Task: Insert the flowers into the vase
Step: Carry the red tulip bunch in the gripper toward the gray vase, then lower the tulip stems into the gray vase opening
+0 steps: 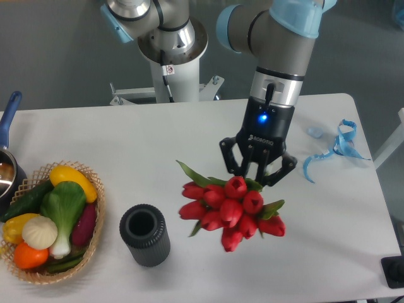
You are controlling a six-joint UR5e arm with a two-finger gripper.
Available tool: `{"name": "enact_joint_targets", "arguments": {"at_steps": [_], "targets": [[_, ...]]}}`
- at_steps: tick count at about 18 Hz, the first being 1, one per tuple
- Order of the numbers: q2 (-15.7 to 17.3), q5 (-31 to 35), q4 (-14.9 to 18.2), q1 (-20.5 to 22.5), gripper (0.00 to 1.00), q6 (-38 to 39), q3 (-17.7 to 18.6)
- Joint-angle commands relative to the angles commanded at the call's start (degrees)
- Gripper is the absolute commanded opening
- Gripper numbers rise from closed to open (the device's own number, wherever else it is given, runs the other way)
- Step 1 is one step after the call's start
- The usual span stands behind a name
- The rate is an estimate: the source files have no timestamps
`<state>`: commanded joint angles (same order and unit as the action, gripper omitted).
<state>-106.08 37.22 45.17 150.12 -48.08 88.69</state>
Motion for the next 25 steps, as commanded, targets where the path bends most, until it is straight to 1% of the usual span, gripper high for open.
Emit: {"name": "enact_joint_targets", "arguments": {"at_steps": [1, 2, 4, 5, 7, 9, 10, 13, 17, 21, 25], "targets": [[-0.44, -3.35, 0.00, -0.17, 0.00, 0.17, -0.26], [-0.80, -5.39, -0.09, -0.35, 0.00, 0.61, -0.27], [-1.06, -7.77, -0.17, -1.75, 0.00, 0.79, -0.53], [-1.58, -9.34, -0.87, -2.80, 0.00, 0.79, -0.62], [-2.90, -15.74, -2.54, -4.04, 0.00, 0.79, -1.32], [-4.05, -20.94, -2.81, -4.65, 0.00, 0.79, -2.37], [-4.40, -21.92, -2.81, -5.35, 0.00, 0.79, -2.81], [-4.93, -22.02, -2.99, -6.59, 0.00, 0.27, -2.90], [-6.95, -22.02, -4.92, -8.17, 0.00, -1.84, -3.26], [-9.06, -21.84, -5.01, -8.96, 0.00, -2.89, -3.43], [-9.32, -21.75, -5.01, -9.14, 0.00, -5.18, -2.47]]}}
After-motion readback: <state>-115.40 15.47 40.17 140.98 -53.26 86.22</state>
